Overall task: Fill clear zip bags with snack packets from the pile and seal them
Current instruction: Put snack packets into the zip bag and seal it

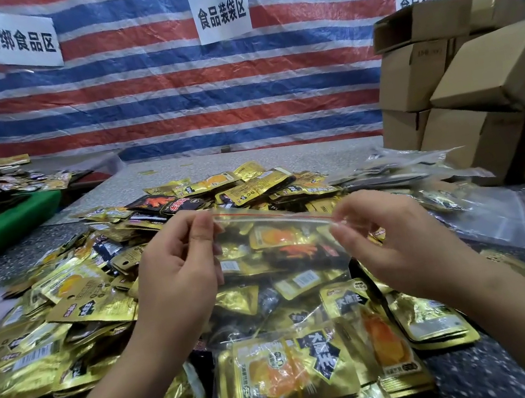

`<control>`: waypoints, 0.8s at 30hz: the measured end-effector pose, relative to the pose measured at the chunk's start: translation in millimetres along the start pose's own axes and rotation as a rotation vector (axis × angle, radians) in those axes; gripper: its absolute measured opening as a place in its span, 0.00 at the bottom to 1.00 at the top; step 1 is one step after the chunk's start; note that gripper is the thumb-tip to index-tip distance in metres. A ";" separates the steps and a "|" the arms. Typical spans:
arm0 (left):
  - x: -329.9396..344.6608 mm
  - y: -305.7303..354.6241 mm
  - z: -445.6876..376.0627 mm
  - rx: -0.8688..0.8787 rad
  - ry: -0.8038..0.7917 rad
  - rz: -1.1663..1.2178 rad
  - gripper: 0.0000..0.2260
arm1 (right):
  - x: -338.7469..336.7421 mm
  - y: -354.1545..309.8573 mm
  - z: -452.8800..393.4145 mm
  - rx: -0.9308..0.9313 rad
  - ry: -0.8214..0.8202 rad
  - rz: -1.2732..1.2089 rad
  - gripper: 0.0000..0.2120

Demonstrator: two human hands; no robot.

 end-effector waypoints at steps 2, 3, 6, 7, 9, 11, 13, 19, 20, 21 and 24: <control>0.9 -0.5 0.6 -0.004 -0.011 0.017 0.13 | -0.5 -0.9 -0.3 -0.020 0.037 -0.005 0.04; 1.5 -0.4 1.2 -0.002 -0.017 0.015 0.13 | -1.7 -0.5 0.1 -0.023 0.062 -0.012 0.05; 1.0 0.2 1.4 0.001 -0.019 -0.011 0.13 | -4.6 -3.0 -0.5 -0.035 0.116 -0.008 0.07; -0.7 -0.2 0.9 -0.005 -0.008 -0.010 0.13 | -4.0 -4.8 -1.2 -0.041 0.114 -0.001 0.07; -3.3 -0.7 -0.1 -0.009 0.008 0.002 0.12 | -3.4 -8.4 -1.8 -0.058 0.105 0.003 0.08; -3.4 -0.2 0.0 -0.006 0.009 0.011 0.12 | -5.3 -8.1 -0.7 -0.063 0.106 -0.021 0.09; -2.6 0.1 0.6 -0.001 0.005 0.006 0.12 | -7.1 -4.3 0.4 -0.043 0.102 -0.049 0.08; -2.1 1.4 -0.4 0.005 -0.006 0.013 0.11 | -7.4 3.9 0.7 0.082 0.094 -0.185 0.06; -2.5 1.2 -0.7 0.003 -0.002 0.021 0.11 | -6.7 8.0 1.2 0.120 0.081 -0.211 0.06; -3.1 0.6 -1.2 -0.001 0.003 0.025 0.11 | -5.7 12.4 2.0 0.154 0.061 -0.230 0.07; -5.2 -0.8 -2.2 -0.006 0.014 0.023 0.12 | -2.6 21.3 3.2 0.218 0.015 -0.265 0.10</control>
Point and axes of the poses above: each hand's wrist, its own z-axis away from the middle knuckle, its own x-axis out of the palm, y = z × x, the point moved 7 cm from there along -z, towards the middle knuckle, and after that the axes turned 1 degree about -z, right-handed, at the moved point
